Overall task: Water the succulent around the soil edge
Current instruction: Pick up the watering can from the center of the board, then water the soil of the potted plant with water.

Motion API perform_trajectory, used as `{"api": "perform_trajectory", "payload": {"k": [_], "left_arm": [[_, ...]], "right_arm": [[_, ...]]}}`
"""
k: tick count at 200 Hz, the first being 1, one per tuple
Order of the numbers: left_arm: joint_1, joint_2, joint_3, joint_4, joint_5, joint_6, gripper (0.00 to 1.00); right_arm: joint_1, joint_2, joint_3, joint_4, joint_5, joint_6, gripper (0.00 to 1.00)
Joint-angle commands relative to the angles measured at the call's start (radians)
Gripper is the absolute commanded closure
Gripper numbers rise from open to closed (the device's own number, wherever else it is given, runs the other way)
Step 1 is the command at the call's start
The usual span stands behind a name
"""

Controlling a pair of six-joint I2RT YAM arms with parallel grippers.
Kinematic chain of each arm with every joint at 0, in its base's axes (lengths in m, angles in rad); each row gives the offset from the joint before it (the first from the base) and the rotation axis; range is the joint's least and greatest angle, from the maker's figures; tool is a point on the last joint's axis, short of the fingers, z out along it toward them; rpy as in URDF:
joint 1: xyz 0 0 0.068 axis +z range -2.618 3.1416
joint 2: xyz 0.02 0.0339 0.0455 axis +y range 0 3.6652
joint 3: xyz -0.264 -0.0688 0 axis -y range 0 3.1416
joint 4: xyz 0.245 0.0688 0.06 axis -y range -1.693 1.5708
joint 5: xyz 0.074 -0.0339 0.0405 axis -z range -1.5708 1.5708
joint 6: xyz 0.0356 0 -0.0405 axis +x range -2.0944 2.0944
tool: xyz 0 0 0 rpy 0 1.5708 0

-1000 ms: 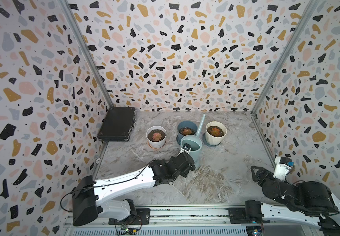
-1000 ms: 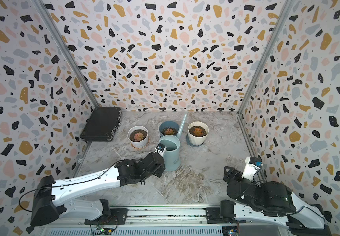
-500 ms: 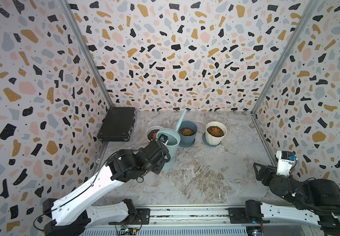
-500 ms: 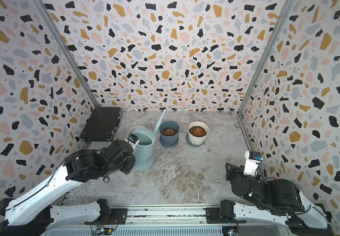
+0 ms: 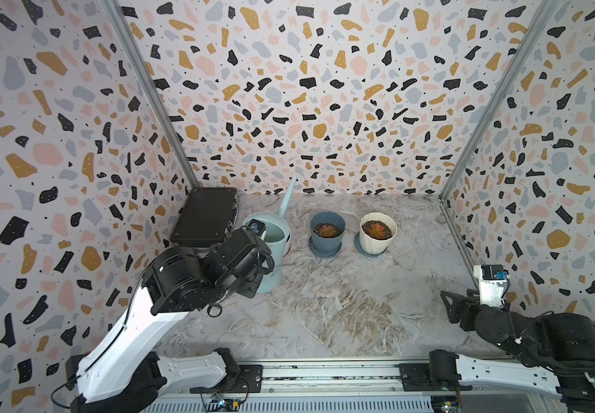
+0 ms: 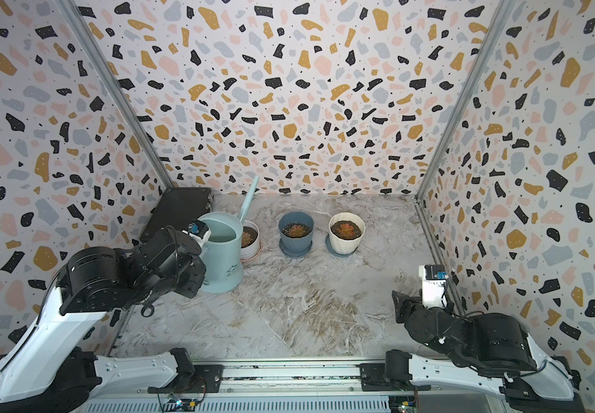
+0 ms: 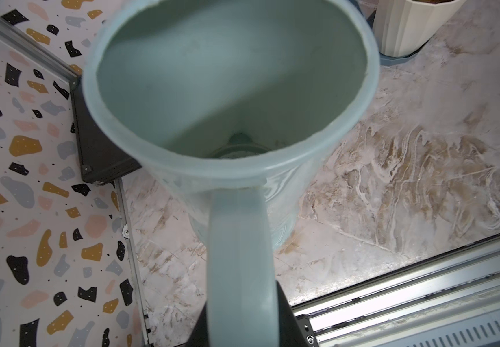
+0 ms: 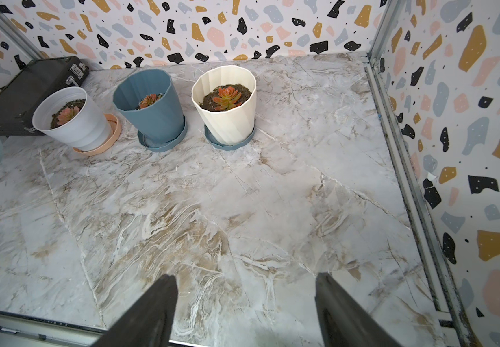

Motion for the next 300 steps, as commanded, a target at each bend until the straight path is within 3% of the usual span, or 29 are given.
{"api": "perform_trajectory", "payload": {"k": [1,45,83,104,124,158,181,199,231,252,300], "left_arm": [[0.007,-0.020,-0.001,-0.199,0.052,-0.113,1.00],[0.007,-0.077,-0.074,-0.191,0.117,-0.224,1.00],[0.007,-0.158,-0.220,-0.057,0.183,-0.270,1.00],[0.007,-0.158,-0.268,-0.045,0.154,-0.264,1.00],[0.006,-0.148,-0.280,-0.022,0.055,-0.230,1.00],[0.010,-0.118,-0.311,0.121,-0.141,-0.063,1.00],[0.058,-0.127,-0.343,0.275,-0.207,0.104,1.00],[0.147,-0.126,-0.349,0.353,-0.188,0.249,1.00],[0.443,-0.106,-0.340,0.448,-0.041,0.460,1.00],[0.571,-0.063,-0.293,0.441,0.001,0.574,1.00],[0.581,-0.035,-0.309,0.437,-0.055,0.852,1.00]], "right_arm": [[-0.003,-0.011,0.032,-0.224,-0.005,-0.061,0.23],[-0.003,-0.021,0.024,-0.225,-0.009,-0.074,0.22],[-0.003,0.009,0.025,-0.225,-0.005,-0.066,0.22],[-0.003,0.032,0.036,-0.224,-0.003,-0.067,0.22],[-0.003,0.046,0.039,-0.224,0.001,-0.061,0.22],[-0.003,0.069,0.037,-0.225,0.007,-0.040,0.22],[-0.003,0.075,0.038,-0.225,0.014,-0.034,0.22],[-0.003,0.079,0.044,-0.225,0.016,-0.034,0.22],[-0.003,0.086,0.053,-0.225,0.024,-0.031,0.22],[-0.003,0.091,0.064,-0.225,0.032,-0.031,0.22],[-0.003,0.110,0.092,-0.224,0.034,-0.060,0.22]]}}
